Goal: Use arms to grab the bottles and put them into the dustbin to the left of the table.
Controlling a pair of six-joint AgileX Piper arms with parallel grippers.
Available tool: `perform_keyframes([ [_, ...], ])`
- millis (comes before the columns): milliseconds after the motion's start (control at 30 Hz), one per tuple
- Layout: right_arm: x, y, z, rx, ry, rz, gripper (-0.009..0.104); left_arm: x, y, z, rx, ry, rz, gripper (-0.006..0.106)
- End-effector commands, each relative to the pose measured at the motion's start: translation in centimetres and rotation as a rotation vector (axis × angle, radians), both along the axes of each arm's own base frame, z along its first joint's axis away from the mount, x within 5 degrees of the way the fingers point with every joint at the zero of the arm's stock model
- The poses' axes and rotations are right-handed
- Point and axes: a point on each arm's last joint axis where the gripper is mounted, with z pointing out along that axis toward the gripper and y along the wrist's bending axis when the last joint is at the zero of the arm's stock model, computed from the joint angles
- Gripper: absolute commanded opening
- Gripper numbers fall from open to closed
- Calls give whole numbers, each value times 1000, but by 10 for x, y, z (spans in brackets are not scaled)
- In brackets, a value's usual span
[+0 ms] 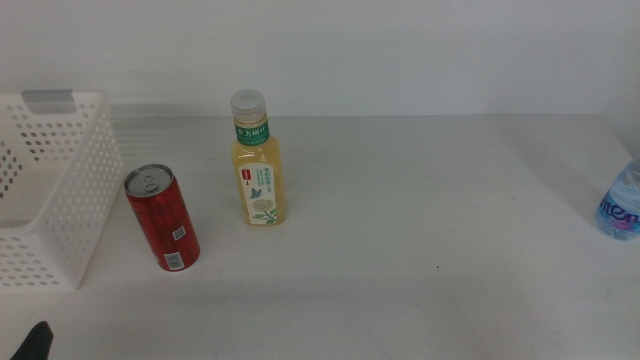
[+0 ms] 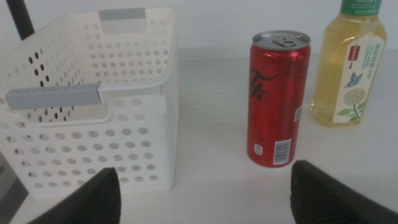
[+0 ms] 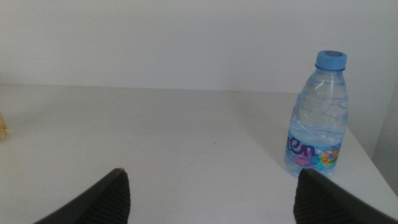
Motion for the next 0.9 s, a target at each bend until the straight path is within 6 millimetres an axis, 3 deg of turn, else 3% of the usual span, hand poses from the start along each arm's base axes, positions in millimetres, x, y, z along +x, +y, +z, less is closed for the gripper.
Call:
perform_keyframes([
  [0,-2,-1,11,-8,-112,-8,74,1,0,7,-23,-89,-7,90],
  [333,-2,-1,11,-8,-112,-8,74,24,-3,15,-32,-105,-47,90],
  [867,-2,-1,11,-8,-112,-8,74,61,-28,8,-30,-71,-225,90],
])
